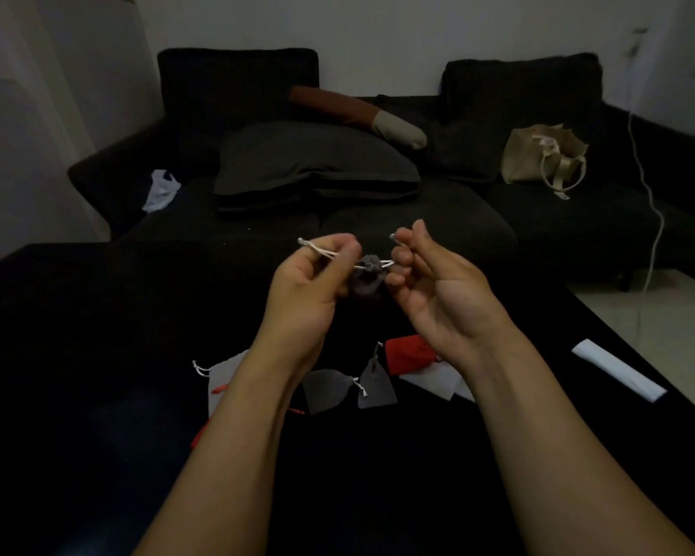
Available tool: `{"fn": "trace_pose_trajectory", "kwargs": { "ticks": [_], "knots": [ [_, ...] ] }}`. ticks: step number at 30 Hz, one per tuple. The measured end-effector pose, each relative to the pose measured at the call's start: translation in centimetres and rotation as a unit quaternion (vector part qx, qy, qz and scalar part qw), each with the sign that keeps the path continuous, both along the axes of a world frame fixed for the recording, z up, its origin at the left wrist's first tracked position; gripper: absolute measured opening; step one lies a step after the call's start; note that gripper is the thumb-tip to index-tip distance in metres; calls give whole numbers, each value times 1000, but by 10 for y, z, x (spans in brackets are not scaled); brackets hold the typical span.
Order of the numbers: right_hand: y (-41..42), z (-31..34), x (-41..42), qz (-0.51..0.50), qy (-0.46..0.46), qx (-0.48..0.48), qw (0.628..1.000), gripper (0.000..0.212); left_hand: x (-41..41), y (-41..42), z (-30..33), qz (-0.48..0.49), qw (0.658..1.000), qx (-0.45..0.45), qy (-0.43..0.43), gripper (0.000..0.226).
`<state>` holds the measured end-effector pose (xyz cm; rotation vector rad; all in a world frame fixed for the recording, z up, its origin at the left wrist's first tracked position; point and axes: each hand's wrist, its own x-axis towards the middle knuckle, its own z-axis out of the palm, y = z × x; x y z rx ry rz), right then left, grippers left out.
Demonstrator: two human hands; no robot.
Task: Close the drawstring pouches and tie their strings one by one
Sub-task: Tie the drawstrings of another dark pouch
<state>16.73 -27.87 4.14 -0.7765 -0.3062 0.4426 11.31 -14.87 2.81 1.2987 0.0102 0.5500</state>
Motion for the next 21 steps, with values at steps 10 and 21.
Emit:
{"fn": "trace_pose_trajectory", "kwargs": {
  "ticks": [10,21],
  "knots": [
    [3,-5,1,45,73,34,996,22,0,11,-8,62,977,203,-18,15],
    [12,-11,-4,15,21,-129,991,12,-12,10,10,-78,981,-168,49,18]
  ]
}}
